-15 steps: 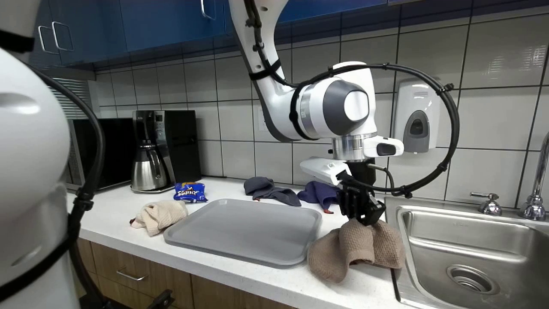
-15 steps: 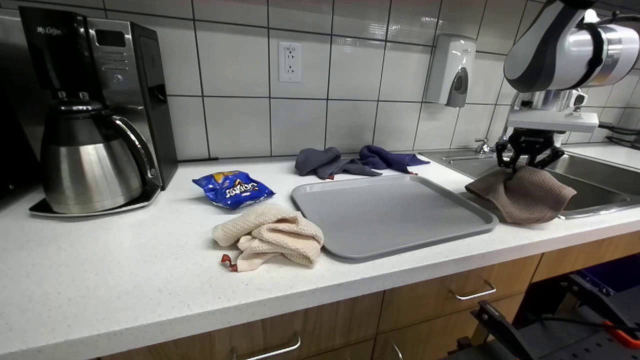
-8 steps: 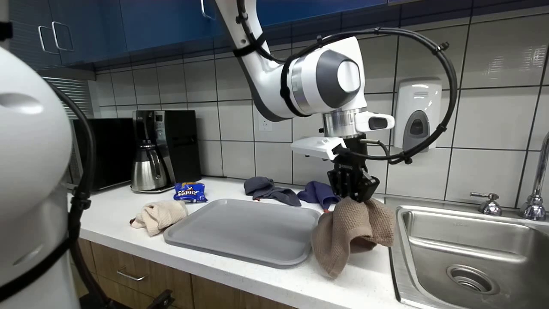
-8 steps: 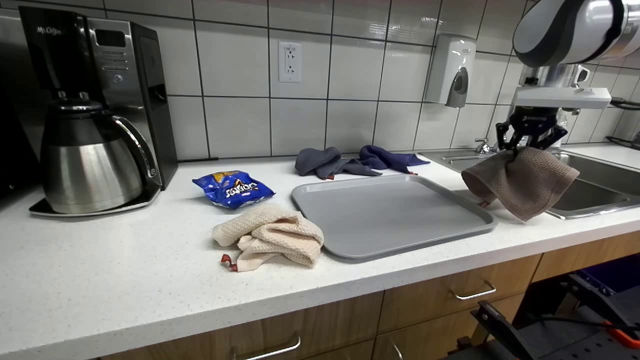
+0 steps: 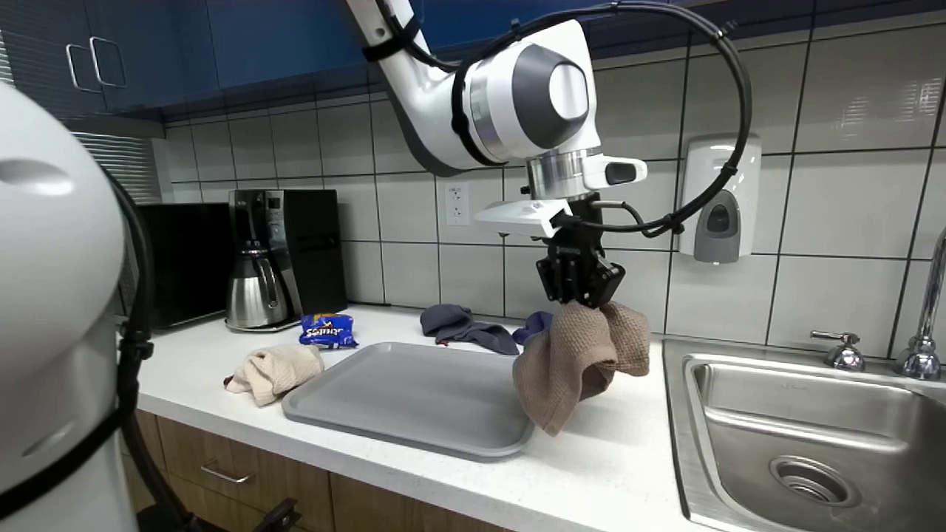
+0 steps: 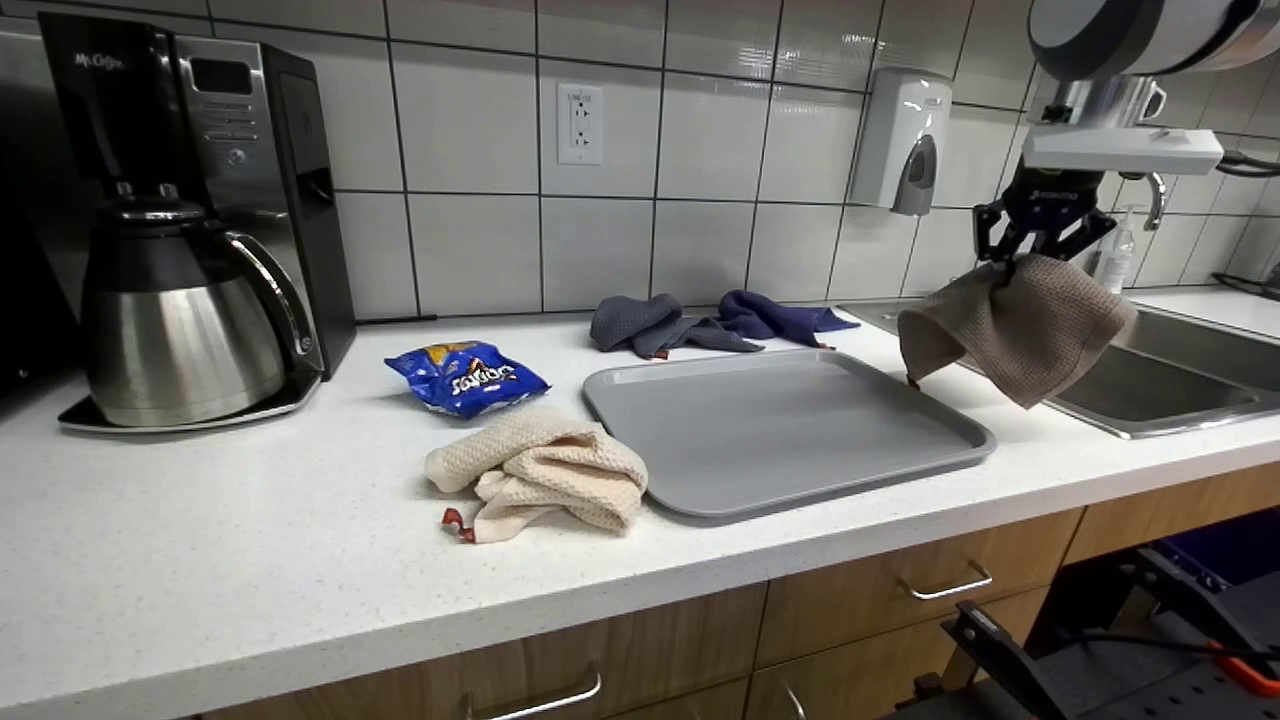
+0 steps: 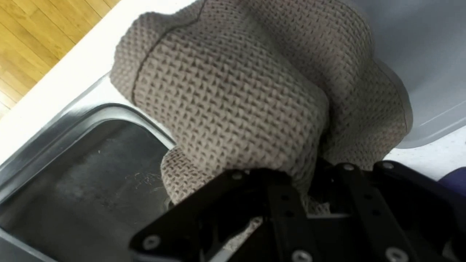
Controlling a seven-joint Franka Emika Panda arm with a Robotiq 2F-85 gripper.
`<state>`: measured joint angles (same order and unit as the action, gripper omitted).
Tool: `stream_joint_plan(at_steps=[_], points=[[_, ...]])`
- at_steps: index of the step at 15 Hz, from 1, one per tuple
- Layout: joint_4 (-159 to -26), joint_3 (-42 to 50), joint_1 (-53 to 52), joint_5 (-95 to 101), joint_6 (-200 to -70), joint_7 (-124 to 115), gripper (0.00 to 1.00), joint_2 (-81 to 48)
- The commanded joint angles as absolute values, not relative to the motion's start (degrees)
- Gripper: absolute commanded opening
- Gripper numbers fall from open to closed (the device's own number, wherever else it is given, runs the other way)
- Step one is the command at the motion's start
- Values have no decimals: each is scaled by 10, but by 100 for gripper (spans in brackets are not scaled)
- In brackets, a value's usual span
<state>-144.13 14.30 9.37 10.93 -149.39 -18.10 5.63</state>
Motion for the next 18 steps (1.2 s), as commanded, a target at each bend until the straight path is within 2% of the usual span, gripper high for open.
stream_joint_plan(at_steps=[1, 10, 18], points=[[-1465, 115, 104, 116, -1473, -157, 3, 103], [-1504, 69, 97, 109, -1442, -112, 3, 180], [-1510, 49, 85, 102, -1436, -91, 3, 162]])
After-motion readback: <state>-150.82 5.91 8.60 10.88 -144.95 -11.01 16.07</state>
